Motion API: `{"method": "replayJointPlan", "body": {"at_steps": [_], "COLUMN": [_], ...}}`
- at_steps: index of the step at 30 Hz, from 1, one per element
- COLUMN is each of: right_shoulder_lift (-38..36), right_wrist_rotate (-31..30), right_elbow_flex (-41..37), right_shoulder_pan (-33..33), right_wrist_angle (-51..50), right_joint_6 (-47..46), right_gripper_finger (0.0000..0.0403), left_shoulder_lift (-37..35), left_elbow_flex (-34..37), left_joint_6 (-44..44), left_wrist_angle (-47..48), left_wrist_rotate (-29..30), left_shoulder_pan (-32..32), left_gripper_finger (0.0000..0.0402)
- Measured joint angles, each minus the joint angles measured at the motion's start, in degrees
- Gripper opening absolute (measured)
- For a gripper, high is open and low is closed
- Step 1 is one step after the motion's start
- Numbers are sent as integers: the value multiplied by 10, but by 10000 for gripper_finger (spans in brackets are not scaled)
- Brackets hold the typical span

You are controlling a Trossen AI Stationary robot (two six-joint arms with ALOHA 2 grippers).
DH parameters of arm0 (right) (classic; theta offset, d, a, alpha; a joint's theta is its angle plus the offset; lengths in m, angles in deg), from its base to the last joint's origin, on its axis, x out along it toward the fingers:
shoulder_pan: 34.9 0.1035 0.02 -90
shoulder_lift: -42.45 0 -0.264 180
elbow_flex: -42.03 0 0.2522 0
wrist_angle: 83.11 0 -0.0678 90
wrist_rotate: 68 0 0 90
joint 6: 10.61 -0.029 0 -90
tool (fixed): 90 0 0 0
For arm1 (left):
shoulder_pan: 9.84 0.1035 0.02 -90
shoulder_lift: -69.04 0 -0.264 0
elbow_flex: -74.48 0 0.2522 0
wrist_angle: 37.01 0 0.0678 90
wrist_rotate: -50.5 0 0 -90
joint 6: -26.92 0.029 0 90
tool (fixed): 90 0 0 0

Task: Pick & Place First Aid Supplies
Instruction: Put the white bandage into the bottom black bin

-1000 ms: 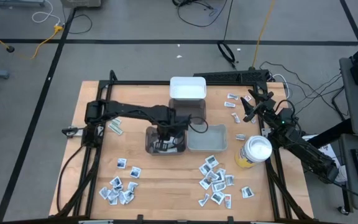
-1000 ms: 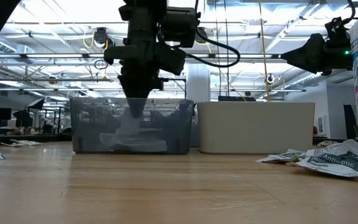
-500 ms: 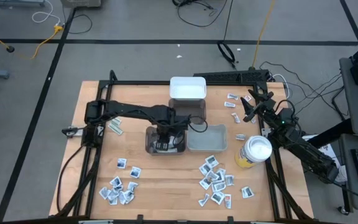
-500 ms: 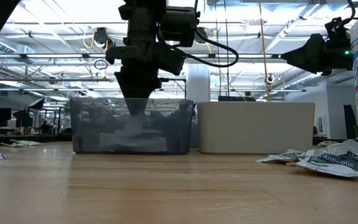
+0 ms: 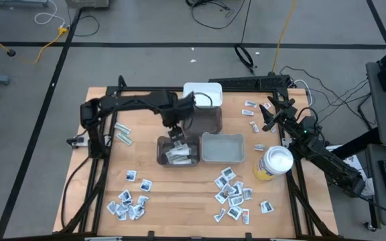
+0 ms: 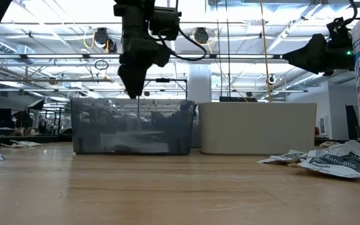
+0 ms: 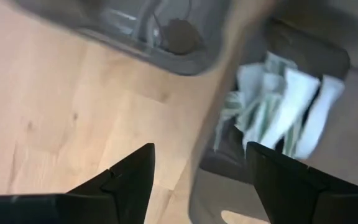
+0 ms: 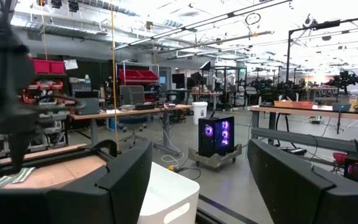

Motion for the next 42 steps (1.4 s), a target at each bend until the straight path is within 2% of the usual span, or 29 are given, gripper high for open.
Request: {"method": "replayJointPlan", "body": {"at_steps": [5,13,20,23,32,38,42], "right_shoulder_lift": [0,0,0,0,0,0,0], "right_wrist_rotate": [0,0,0,0,0,0,0], "right_elbow_flex": [0,0,0,0,0,0,0], "right_shoulder_pan": [0,0,0,0,0,0,0], "right_wrist_angle": [0,0,0,0,0,0,0], "right_joint_6": [0,0,0,0,0,0,0], "right_gripper_finger": [263,263,263,263,263,263,263], "left_shoulder_lift": [-13,-14,-18,-42,-155,-230,-273], "left_elbow_flex": [0,0,7,43,207,325,399], "left_joint_6": [-50,-141,-182,-220,-352,-461,-498], "left_wrist_angle": [6,14,31,11,-41,-40,-42], "left_wrist_rotate": [-9,-82,-91,-91,-91,-89,-102], "left_shoulder_pan": [28,70,99,108,129,144,149], "left_gripper_finger": [252,252,255,255,255,255,255]}}
